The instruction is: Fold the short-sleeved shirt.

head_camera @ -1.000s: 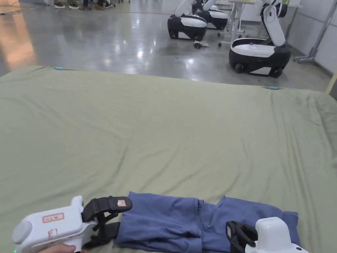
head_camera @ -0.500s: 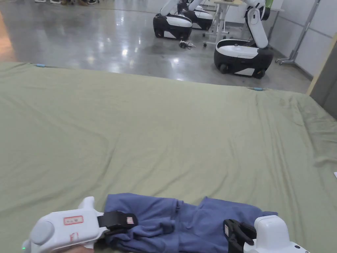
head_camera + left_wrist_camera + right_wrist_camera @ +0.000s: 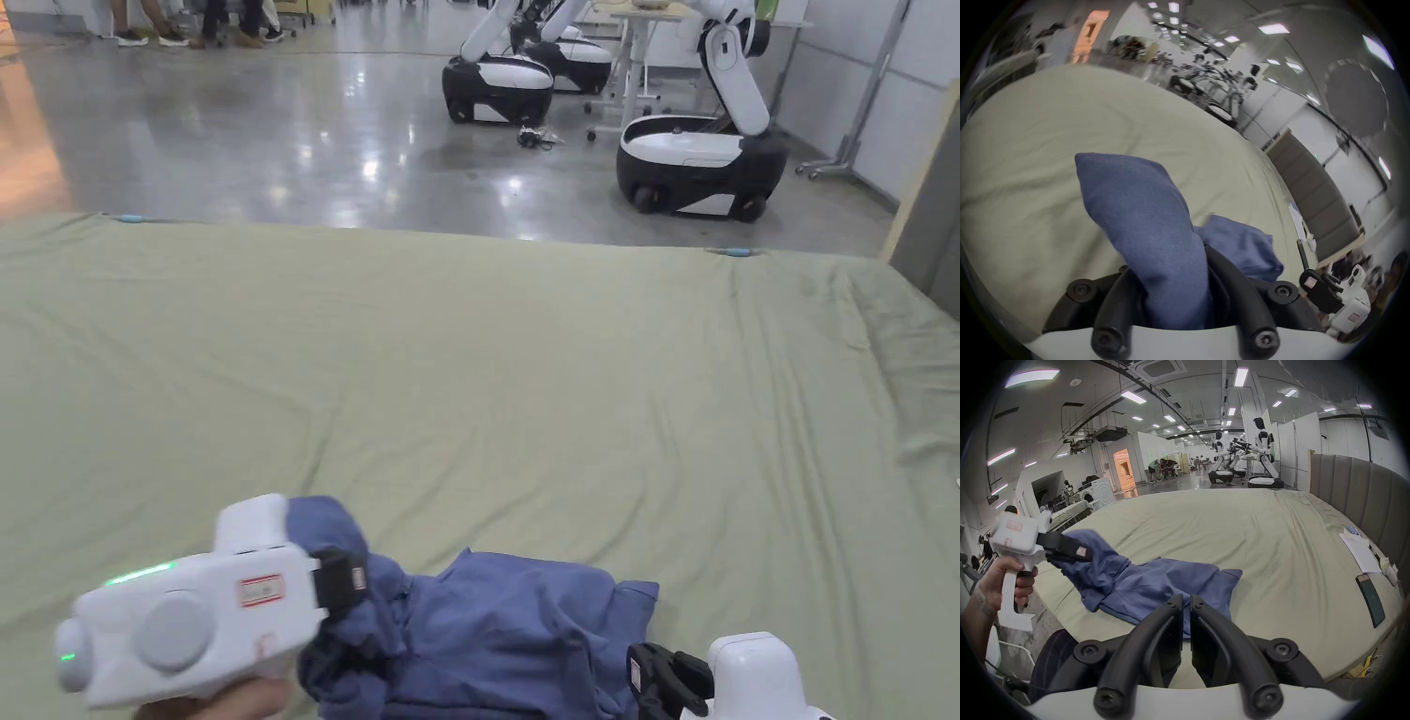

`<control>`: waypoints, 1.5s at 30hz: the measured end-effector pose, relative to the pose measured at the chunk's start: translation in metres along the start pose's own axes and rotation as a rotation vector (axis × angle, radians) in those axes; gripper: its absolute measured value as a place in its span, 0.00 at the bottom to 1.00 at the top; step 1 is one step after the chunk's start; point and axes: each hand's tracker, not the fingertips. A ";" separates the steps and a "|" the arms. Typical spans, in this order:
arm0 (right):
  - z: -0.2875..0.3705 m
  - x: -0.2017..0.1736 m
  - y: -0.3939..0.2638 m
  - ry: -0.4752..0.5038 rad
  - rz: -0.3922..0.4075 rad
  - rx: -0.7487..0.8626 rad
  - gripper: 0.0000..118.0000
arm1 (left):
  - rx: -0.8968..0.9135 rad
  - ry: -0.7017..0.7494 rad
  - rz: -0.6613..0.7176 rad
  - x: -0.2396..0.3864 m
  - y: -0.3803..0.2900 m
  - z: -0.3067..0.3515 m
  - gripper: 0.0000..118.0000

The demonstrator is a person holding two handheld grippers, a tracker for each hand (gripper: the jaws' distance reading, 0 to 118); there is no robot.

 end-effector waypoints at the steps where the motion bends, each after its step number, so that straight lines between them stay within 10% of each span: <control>1: 0.002 0.003 -0.002 -0.004 -0.007 0.001 0.06 | -0.009 -0.007 -0.034 0.005 -0.002 -0.019 0.09; 8: 0.016 0.031 -0.020 -0.047 -0.075 -0.001 0.06 | -0.176 0.091 -0.224 0.100 -0.062 -0.132 0.09; 13: 0.021 0.043 -0.020 -0.043 -0.081 0.015 0.06 | -0.156 -0.041 -0.076 0.081 -0.054 -0.119 0.16; 17: 0.017 0.048 -0.017 -0.036 -0.084 0.022 0.06 | 0.008 -0.214 0.042 0.077 -0.022 -0.053 0.66; 24: 0.015 0.053 -0.019 -0.039 -0.111 0.017 0.06 | 0.152 0.030 0.159 0.011 -0.006 -0.020 0.63; 27: 0.013 0.056 -0.020 -0.038 -0.119 0.007 0.06 | -0.011 0.009 0.138 0.010 -0.019 -0.054 0.16; 35: 0.020 0.066 -0.019 -0.074 -0.125 -0.006 0.06 | -0.152 -0.284 -0.006 0.118 -0.064 -0.136 0.14; 38: 0.020 0.072 -0.012 -0.073 -0.125 -0.025 0.06 | -0.255 -0.182 -0.036 0.121 -0.079 -0.160 0.14; 45: -0.058 0.060 0.027 0.154 -0.163 -0.094 0.06 | -0.083 -0.222 -0.135 0.080 -0.063 -0.075 0.21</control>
